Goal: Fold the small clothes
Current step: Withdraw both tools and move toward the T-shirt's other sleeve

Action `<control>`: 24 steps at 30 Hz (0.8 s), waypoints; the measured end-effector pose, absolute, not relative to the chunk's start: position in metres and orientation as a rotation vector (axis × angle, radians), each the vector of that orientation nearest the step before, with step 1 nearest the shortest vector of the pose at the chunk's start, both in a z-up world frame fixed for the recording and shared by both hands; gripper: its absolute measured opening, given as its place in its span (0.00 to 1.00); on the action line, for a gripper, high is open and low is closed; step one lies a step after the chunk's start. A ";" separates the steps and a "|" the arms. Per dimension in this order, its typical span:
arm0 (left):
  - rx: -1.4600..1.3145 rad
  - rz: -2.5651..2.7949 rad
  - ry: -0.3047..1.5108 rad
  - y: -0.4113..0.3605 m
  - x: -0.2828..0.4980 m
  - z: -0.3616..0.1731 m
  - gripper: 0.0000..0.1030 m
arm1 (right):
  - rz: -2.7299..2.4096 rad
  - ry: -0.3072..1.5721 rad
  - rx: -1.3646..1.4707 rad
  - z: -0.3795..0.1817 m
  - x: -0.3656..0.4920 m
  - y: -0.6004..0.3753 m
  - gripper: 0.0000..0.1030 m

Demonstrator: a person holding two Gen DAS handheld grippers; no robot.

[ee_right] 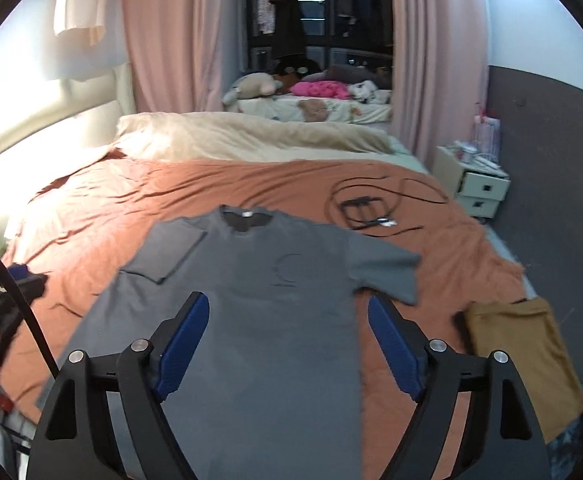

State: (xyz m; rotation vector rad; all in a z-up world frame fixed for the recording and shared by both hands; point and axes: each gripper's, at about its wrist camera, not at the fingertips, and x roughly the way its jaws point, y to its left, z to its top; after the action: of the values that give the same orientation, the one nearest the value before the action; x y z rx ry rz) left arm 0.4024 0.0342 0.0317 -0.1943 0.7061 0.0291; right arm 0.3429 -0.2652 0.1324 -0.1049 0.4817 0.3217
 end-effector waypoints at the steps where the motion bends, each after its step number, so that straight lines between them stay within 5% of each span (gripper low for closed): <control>1: -0.194 0.026 0.705 0.030 0.404 0.034 1.00 | 0.310 0.487 -0.101 0.134 0.341 -0.267 0.81; 3: -0.203 0.011 0.709 0.024 0.406 0.037 1.00 | 0.250 0.514 -0.093 0.129 0.338 -0.278 0.91; 24: -0.178 -0.109 0.724 -0.045 0.467 0.030 1.00 | 0.231 0.613 0.018 0.133 0.411 -0.348 0.94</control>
State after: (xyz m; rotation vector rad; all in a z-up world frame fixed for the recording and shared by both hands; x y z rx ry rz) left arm 0.4666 -0.0454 0.0297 -0.1779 0.7237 -0.1093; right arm 0.4108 -0.3483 0.1335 0.0178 0.6131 0.2306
